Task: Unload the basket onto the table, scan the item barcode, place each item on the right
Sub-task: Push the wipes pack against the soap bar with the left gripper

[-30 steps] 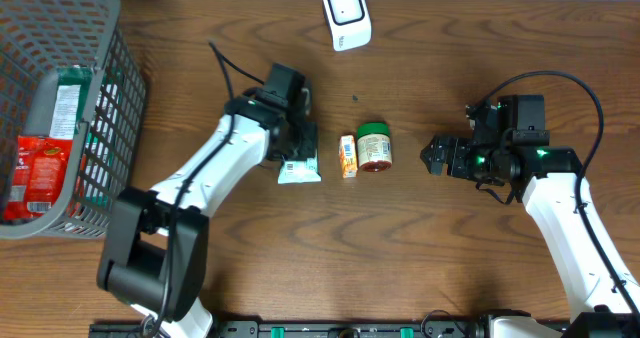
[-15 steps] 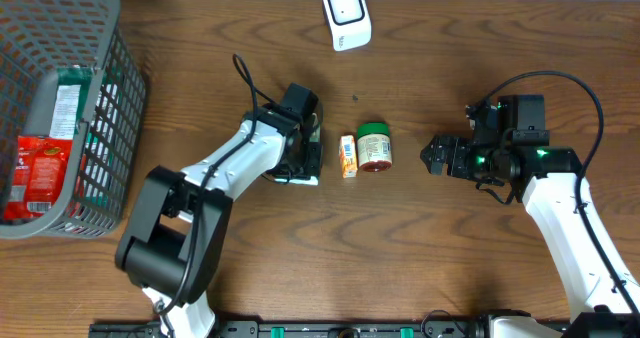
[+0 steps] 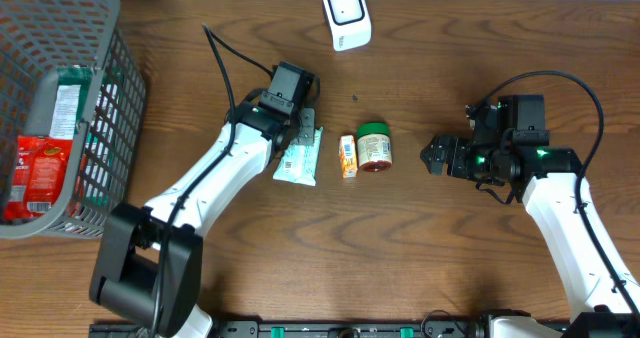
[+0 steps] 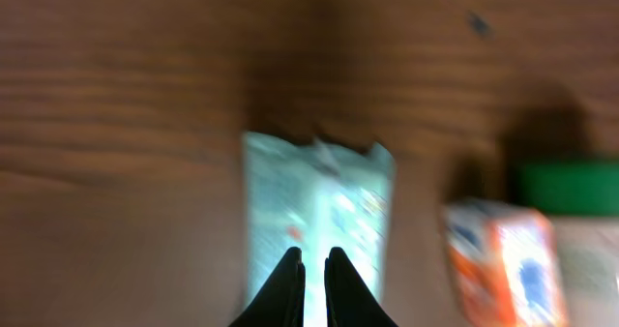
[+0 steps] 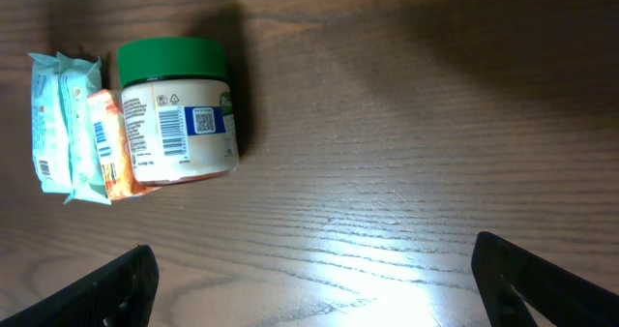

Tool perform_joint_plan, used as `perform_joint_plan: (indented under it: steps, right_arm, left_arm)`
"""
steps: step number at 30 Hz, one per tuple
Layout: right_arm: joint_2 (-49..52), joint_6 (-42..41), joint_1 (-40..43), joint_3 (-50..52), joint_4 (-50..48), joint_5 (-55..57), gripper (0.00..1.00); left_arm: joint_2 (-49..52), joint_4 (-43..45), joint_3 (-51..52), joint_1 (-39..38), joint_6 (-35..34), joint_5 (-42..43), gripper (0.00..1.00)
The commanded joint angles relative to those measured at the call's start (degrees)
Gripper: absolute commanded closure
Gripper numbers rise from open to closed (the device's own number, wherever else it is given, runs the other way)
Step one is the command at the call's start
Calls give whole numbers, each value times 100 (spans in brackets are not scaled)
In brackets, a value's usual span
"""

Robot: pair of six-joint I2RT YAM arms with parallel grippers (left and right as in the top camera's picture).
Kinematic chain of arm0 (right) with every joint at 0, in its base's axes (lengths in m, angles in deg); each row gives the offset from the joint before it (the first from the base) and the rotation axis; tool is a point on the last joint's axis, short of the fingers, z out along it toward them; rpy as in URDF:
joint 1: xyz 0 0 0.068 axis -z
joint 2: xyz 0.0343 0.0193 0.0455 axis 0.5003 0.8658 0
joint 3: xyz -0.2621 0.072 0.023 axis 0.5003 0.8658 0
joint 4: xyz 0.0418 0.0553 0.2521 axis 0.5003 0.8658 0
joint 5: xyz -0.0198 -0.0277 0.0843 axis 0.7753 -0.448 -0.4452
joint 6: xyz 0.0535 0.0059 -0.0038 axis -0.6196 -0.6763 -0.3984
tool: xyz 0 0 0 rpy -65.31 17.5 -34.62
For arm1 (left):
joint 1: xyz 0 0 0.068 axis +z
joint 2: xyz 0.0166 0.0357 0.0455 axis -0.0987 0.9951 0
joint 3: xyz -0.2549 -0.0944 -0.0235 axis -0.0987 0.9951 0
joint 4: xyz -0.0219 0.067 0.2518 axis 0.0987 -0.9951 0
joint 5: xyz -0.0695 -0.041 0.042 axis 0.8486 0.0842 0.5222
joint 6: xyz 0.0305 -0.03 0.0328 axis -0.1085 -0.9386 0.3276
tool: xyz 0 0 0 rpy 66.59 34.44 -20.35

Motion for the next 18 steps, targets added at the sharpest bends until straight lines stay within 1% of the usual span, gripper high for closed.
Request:
perform_joint_plan:
  steps: [1,4,8,12,18]
  right_arm:
    - [-4,-39,-66,-81,2,-46,1]
    - [-4,-39,-63,-81,4,-44,1]
    - [-4,-39,-66,-81,4,-44,1]
    - [-4,-39,-66,-81,4,-46,1]
    - [-4,-39,-66,-81,2,-46,1]
  left_arm:
    - [240,63,-48,282,-11,-691,89]
    - [382,20,-42,483,-11,-391,89]
    - [651,-2,-37,658,-9,212,89]
    - [977,-2,-20,649,-9,656,89]
    - [1427,-2,-17,625,-9,1611,89]
